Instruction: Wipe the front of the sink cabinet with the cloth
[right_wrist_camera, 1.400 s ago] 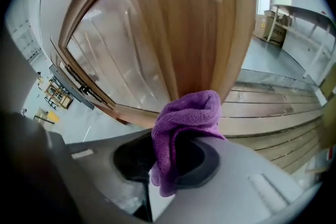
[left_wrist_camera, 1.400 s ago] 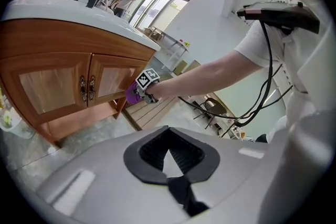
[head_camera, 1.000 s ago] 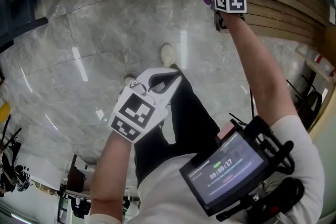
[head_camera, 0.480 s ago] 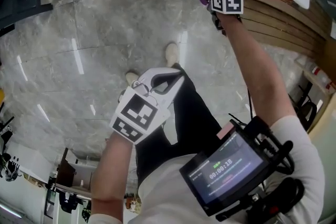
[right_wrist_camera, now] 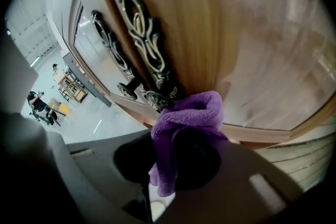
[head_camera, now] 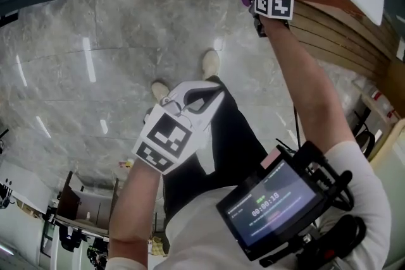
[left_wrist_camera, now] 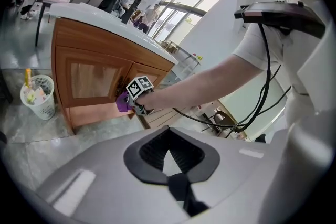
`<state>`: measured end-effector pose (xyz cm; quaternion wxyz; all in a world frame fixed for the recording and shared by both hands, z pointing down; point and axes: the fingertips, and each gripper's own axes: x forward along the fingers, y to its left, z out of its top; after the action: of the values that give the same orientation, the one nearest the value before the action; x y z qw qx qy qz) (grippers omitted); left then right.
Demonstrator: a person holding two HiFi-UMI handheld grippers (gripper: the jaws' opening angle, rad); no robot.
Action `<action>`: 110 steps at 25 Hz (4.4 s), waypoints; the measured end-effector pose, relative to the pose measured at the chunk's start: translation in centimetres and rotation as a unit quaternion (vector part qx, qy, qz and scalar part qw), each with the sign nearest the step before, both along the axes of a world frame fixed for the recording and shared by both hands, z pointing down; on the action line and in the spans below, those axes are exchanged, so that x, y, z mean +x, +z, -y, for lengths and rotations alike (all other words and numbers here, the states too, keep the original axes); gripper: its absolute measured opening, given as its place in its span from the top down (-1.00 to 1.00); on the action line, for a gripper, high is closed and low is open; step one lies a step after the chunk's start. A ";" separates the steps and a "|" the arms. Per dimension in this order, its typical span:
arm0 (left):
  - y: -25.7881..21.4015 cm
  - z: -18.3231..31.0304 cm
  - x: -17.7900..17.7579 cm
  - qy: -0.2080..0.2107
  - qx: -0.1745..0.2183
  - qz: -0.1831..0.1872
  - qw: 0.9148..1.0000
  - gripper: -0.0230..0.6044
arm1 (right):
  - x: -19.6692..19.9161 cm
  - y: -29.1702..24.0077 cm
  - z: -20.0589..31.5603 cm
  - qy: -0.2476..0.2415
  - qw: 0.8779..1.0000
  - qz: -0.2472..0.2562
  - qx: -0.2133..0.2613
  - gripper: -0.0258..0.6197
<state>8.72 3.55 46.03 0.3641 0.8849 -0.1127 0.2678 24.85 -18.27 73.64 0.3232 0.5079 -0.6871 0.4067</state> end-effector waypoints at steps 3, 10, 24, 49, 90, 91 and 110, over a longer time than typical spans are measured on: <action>0.2 -0.1 -1.4 -0.009 -0.001 0.001 1.000 0.91 | -1.9 0.2 0.3 -0.006 1.000 0.003 0.003 0.70; 0.3 -0.1 -4.3 -0.036 0.000 0.002 0.999 0.91 | -6.6 0.4 1.2 -0.030 1.000 0.007 0.003 0.70; 0.0 -0.9 -11.6 -0.100 0.001 0.000 0.995 0.91 | -18.3 -0.4 4.0 -0.114 0.993 0.006 0.015 0.70; -0.4 -2.5 -18.1 -0.196 0.008 0.007 0.981 0.91 | -31.2 -1.3 5.9 -0.227 0.974 0.008 0.027 0.70; -21.3 -10.0 -15.7 0.041 0.108 -0.016 0.993 0.91 | -25.0 -35.9 -24.8 -0.173 0.974 0.117 0.087 0.70; -21.9 -10.6 -15.5 0.043 0.107 -0.018 0.993 0.91 | -24.8 -37.2 -25.6 -0.169 0.973 0.124 0.092 0.70; -29.1 -17.4 -14.7 0.111 0.132 -0.047 0.984 0.91 | -25.3 -52.9 -36.9 -0.130 0.960 0.119 0.219 0.70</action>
<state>-5.99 20.94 16.91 0.2167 0.9438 -0.0306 0.2475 -0.44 18.67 20.78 0.1697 0.4206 -0.8530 0.2585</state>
